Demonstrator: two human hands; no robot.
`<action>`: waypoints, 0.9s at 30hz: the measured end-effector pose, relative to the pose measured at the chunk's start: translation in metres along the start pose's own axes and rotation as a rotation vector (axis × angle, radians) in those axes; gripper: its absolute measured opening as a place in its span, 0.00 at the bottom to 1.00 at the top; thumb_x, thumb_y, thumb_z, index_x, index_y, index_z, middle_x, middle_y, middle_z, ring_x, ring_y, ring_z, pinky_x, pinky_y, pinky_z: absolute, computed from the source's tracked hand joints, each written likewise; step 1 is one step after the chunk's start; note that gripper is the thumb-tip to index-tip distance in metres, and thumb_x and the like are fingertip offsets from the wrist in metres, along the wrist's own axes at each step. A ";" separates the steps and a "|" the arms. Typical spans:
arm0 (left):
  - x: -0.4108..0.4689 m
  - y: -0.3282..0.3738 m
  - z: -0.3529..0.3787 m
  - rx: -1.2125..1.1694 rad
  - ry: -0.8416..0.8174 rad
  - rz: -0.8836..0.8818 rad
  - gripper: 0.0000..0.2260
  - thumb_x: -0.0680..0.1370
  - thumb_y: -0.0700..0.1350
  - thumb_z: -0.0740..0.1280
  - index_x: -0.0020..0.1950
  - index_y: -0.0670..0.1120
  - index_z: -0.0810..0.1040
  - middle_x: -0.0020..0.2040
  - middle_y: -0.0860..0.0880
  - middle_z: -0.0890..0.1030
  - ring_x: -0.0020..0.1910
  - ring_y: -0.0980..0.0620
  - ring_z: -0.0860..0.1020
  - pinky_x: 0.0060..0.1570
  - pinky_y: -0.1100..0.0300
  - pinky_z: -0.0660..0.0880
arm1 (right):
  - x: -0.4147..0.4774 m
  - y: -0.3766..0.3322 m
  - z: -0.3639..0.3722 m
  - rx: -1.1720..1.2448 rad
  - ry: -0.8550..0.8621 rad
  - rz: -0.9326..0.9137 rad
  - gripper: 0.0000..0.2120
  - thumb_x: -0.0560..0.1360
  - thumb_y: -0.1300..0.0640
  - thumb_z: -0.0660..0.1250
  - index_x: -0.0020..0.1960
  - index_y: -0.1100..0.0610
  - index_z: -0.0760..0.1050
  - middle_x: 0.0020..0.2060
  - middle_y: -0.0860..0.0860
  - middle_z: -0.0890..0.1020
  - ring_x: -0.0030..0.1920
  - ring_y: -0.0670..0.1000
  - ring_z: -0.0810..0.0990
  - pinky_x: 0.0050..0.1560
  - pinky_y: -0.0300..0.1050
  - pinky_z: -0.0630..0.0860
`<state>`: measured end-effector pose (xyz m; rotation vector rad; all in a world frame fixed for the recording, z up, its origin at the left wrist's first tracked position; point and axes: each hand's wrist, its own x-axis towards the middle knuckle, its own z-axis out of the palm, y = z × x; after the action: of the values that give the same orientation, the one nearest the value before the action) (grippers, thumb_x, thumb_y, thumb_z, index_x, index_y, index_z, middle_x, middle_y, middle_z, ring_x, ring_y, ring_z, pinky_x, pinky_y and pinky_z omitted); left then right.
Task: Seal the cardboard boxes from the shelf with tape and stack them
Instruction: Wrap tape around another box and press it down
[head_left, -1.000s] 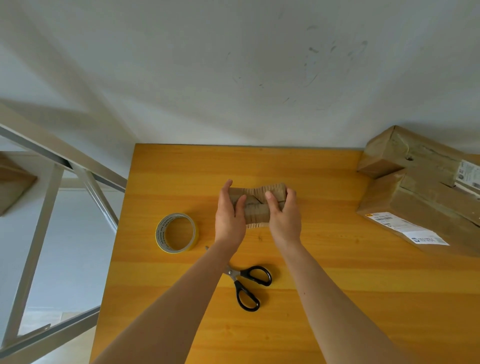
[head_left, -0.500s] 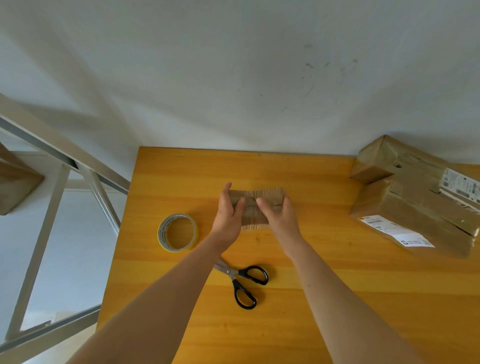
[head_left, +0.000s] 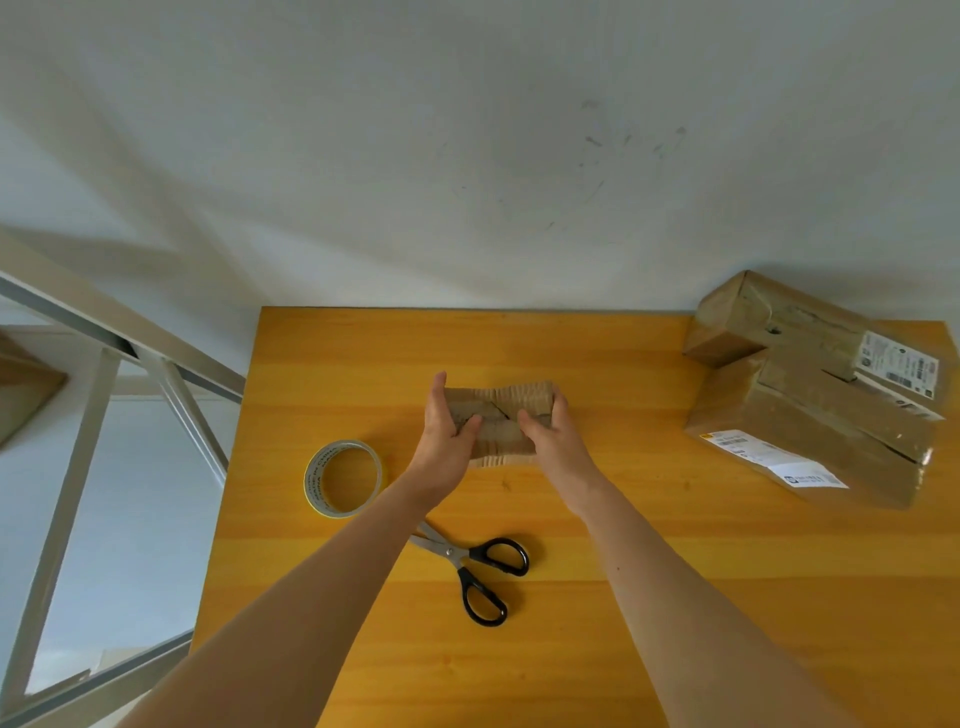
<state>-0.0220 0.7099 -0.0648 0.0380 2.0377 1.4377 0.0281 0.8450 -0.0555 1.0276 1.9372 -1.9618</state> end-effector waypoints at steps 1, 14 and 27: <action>-0.001 0.001 0.000 0.066 0.073 0.014 0.29 0.82 0.49 0.58 0.78 0.53 0.45 0.79 0.50 0.47 0.77 0.49 0.49 0.74 0.48 0.54 | -0.001 -0.003 0.000 -0.121 0.090 -0.029 0.30 0.83 0.50 0.58 0.79 0.55 0.49 0.74 0.54 0.64 0.70 0.52 0.68 0.65 0.38 0.70; 0.037 0.016 0.021 0.859 0.395 0.108 0.21 0.84 0.51 0.48 0.45 0.41 0.76 0.48 0.45 0.75 0.45 0.42 0.75 0.34 0.53 0.66 | 0.040 -0.023 0.032 -1.304 0.380 -0.414 0.23 0.84 0.51 0.49 0.46 0.59 0.79 0.45 0.57 0.82 0.48 0.60 0.78 0.49 0.52 0.69; 0.043 0.014 0.004 -0.253 0.256 -0.054 0.12 0.83 0.47 0.56 0.52 0.48 0.78 0.48 0.47 0.82 0.52 0.44 0.78 0.52 0.45 0.75 | 0.049 -0.025 0.003 -0.017 0.067 -0.104 0.16 0.83 0.48 0.55 0.58 0.53 0.79 0.57 0.44 0.79 0.61 0.46 0.75 0.61 0.43 0.70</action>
<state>-0.0588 0.7344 -0.0740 -0.3193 2.0183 1.7280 -0.0232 0.8610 -0.0648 1.0206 2.0786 -1.9847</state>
